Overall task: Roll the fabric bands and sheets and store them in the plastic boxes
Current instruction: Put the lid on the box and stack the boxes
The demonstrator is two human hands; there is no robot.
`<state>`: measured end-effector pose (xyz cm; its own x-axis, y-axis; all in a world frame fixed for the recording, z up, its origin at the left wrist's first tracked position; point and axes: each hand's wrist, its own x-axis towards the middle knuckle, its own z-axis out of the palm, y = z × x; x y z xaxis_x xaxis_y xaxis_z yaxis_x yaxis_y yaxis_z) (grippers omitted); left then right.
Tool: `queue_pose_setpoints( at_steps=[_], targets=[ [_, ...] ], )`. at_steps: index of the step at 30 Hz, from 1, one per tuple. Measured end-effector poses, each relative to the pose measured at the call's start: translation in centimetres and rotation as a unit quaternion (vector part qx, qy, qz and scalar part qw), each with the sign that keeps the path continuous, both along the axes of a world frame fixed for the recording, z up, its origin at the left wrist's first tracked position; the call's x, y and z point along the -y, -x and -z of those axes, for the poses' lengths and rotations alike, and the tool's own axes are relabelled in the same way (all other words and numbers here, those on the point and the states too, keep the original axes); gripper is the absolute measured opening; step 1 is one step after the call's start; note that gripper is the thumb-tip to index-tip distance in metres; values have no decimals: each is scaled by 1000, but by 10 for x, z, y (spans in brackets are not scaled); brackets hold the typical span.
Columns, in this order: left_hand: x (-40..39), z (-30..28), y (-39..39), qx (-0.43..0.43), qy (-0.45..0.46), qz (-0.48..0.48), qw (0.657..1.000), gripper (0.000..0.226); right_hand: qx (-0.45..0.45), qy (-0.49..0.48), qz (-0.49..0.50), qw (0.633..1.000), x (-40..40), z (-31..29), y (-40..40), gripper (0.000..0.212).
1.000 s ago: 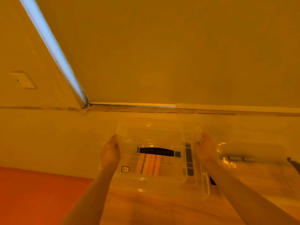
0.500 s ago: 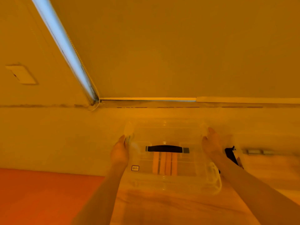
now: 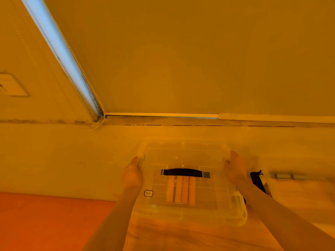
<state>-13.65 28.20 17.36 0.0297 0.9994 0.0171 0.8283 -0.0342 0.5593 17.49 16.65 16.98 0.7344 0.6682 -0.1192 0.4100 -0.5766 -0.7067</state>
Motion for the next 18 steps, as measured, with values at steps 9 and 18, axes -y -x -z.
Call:
queue_pose_setpoints(
  at_steps=[9,18],
  targets=[
    [4,-1,-1,9,-3,-10,1000,33,20,-9,14,1000,4,-2,7,32],
    [18,-6,4,10,-8,-4,1000,32,26,1,20,999,17,-8,16,27]
  ],
)
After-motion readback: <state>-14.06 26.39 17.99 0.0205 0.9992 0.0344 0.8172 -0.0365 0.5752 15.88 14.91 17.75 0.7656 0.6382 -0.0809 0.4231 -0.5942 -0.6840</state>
